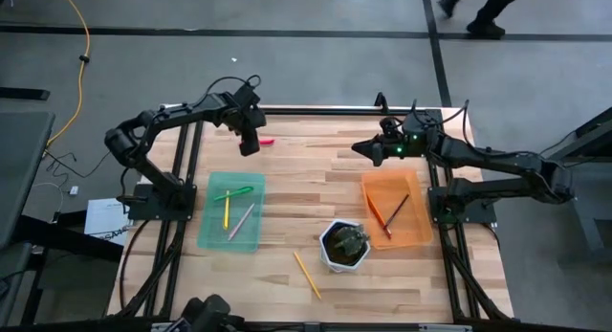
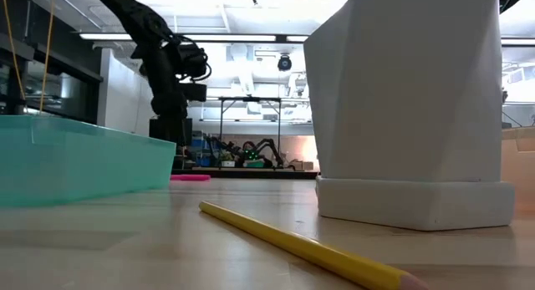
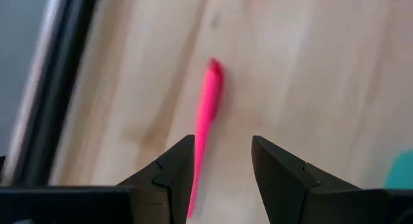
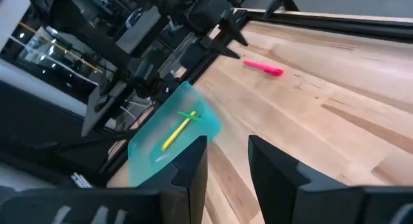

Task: Sort pens & pencils
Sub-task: Put the dark pink pen into the green bin

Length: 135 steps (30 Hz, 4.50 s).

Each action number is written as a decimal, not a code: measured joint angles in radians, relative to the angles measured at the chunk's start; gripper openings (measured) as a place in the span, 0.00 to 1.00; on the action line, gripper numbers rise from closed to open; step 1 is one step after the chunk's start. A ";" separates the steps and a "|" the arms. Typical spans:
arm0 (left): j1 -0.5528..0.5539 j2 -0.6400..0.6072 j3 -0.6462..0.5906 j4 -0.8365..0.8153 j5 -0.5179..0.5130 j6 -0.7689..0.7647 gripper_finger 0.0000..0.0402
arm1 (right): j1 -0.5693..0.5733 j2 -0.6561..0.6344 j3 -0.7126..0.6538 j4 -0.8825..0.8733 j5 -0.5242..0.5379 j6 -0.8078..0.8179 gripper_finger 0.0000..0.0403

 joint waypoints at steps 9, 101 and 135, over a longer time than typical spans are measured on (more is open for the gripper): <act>0.002 0.075 0.019 -0.034 -0.040 -0.002 0.35 | -0.066 -0.001 0.000 0.021 -0.111 -0.037 0.26; 0.040 0.326 0.208 -0.153 0.045 0.201 0.35 | -0.150 -0.002 0.000 0.019 -0.119 -0.060 0.26; 0.040 0.359 0.208 -0.155 0.007 0.186 0.18 | -0.150 -0.002 0.000 0.013 -0.119 -0.069 0.26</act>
